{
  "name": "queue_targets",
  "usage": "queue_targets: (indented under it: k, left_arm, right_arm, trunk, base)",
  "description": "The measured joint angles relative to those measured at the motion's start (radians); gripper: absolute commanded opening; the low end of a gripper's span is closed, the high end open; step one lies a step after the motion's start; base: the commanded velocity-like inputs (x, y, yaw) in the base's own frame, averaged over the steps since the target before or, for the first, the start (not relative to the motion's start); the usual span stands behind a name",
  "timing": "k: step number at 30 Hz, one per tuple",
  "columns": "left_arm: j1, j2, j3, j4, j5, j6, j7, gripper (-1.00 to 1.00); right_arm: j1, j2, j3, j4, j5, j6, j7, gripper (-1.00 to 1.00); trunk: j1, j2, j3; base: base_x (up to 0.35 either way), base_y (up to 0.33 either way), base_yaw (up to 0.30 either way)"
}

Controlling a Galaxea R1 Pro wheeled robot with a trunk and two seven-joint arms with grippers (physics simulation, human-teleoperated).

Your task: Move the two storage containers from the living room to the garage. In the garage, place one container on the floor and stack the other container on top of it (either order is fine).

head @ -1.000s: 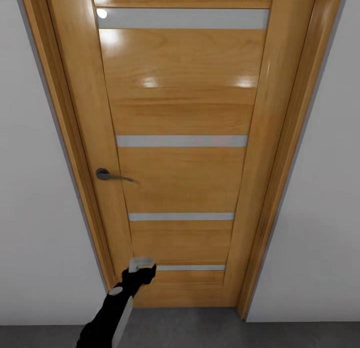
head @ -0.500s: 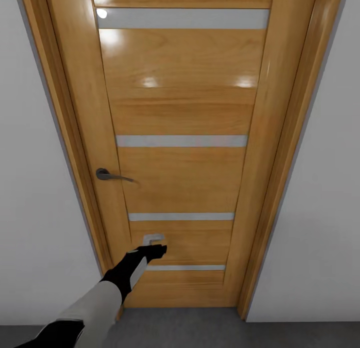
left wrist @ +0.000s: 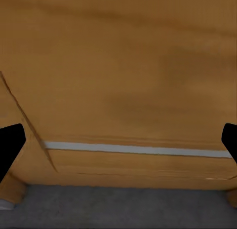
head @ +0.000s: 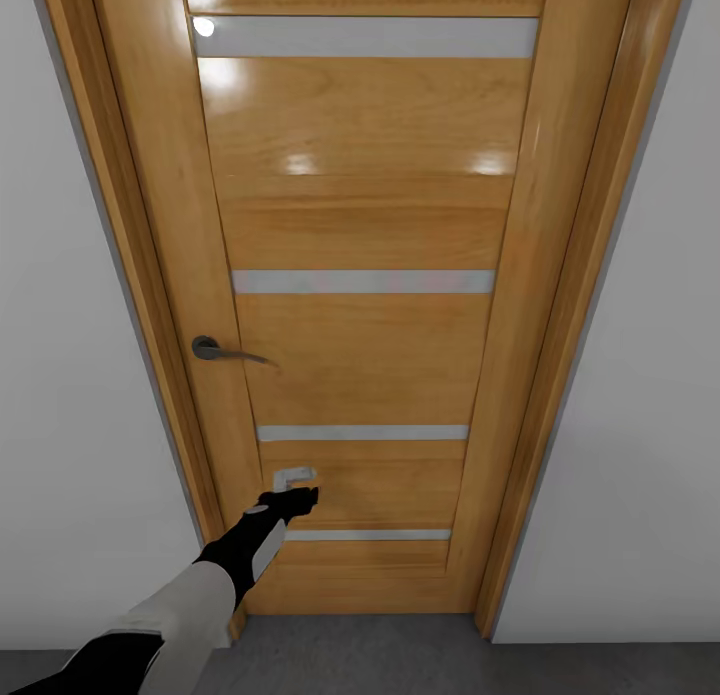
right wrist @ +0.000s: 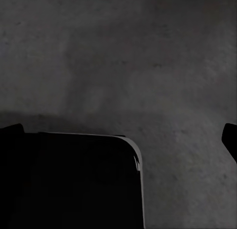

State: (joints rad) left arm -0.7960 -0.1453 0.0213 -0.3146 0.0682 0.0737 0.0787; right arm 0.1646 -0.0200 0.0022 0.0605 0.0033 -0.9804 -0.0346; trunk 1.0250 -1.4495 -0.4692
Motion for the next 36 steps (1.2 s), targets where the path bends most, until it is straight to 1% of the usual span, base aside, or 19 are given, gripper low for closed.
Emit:
queue_targets:
  k: [1,4,10,16,26,30,36]
  left_arm:
    - [0.000,0.006,0.001,0.000,0.003,-0.002,0.014,1.00]
    - [0.000,0.015,0.003,-0.001,0.010,-0.004,0.023,1.00]
    - [0.001,0.016,0.004,-0.003,0.013,-0.006,0.026,1.00]
    - [0.001,0.025,0.006,-0.005,0.014,-0.006,0.026,1.00]
    - [0.001,0.021,0.006,-0.004,0.014,-0.004,0.020,1.00]
    - [0.001,0.026,0.007,-0.004,0.014,-0.003,0.020,1.00]
    - [0.001,0.028,0.007,-0.005,0.014,-0.004,0.021,1.00]
  right_arm:
    - [0.000,0.000,0.000,0.000,0.000,0.002,-0.002,1.00]
    - [-0.002,0.001,0.000,-0.002,0.000,0.007,-0.004,1.00]
    - [-0.003,0.000,0.000,-0.003,-0.001,0.007,0.001,1.00]
    - [-0.003,0.000,0.000,-0.003,-0.001,0.007,0.004,1.00]
    - [-0.003,0.000,0.000,-0.003,-0.001,0.007,0.004,1.00]
    - [-0.003,0.000,0.000,-0.003,-0.001,0.007,0.004,1.00]
    - [-0.003,0.000,0.000,-0.003,-0.001,0.007,0.004,1.00]
  trunk:
    - [0.000,0.000,0.000]
    - [0.000,0.000,0.000]
    - [0.000,0.000,0.000]
    - [0.000,0.000,0.000]
    - [0.000,0.000,0.000]
    - [0.000,0.000,0.000]
    - [-0.001,0.000,0.000]
  base:
    - [0.000,0.000,0.000]
    - [0.000,0.000,0.000]
    - [0.000,0.000,0.000]
    - [0.000,0.000,0.000]
    - [0.003,0.001,0.000]
    - [0.178,0.087,0.000]
    - [0.297,0.037,0.000]
